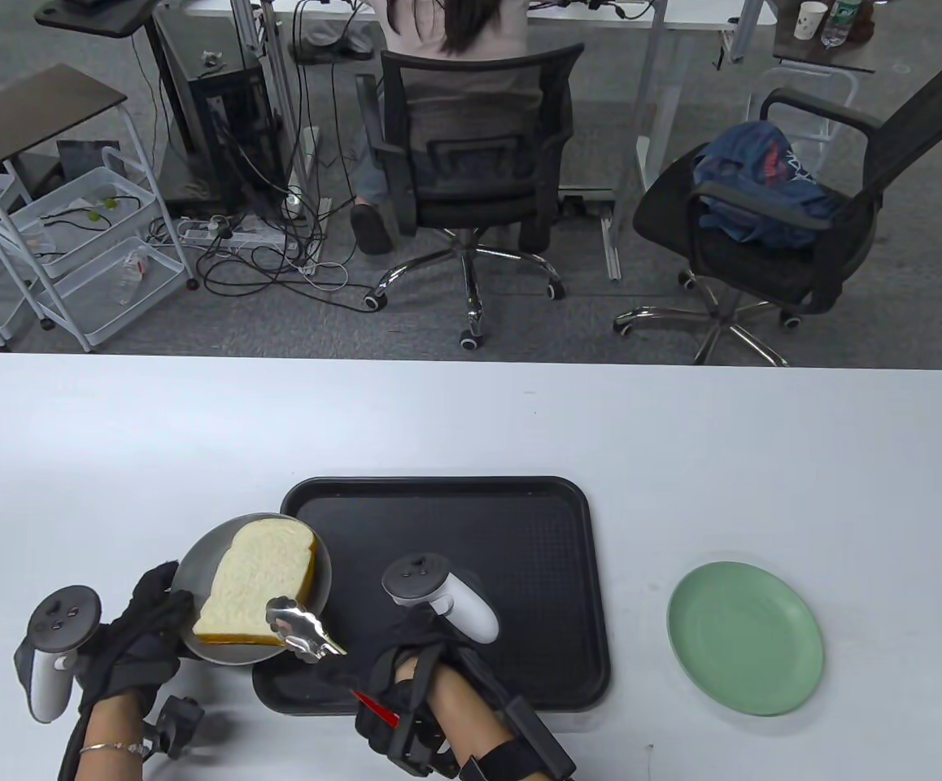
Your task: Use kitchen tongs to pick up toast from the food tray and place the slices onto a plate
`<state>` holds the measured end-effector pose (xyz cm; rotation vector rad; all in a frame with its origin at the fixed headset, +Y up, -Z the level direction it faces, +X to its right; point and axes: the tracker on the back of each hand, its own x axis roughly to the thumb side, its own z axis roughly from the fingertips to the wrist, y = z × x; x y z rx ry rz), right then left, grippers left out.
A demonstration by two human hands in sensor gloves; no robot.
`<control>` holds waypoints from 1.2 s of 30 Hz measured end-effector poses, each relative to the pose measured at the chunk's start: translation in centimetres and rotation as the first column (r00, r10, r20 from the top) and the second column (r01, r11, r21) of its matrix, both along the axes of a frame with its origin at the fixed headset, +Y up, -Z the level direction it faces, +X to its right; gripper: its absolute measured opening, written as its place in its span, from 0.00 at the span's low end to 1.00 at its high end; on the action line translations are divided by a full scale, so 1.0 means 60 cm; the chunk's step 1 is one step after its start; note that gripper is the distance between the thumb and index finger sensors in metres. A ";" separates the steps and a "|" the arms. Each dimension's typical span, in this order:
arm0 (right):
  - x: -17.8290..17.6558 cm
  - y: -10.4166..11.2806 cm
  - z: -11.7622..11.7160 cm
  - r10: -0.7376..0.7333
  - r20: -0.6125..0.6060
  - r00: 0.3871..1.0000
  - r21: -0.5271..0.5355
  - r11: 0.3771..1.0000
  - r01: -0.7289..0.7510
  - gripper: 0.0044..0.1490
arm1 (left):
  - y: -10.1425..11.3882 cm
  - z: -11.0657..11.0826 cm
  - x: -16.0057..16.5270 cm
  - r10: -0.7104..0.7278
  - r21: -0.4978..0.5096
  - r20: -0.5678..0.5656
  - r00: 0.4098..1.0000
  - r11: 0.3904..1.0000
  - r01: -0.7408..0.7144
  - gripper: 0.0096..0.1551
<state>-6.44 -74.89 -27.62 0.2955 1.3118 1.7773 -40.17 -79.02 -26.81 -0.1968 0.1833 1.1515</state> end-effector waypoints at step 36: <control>0.368 0.059 0.001 -0.160 0.610 0.776 0.371 0.923 -0.102 0.65 | -0.005 0.000 -0.007 0.037 -0.024 -0.019 0.999 0.999 -0.037 0.35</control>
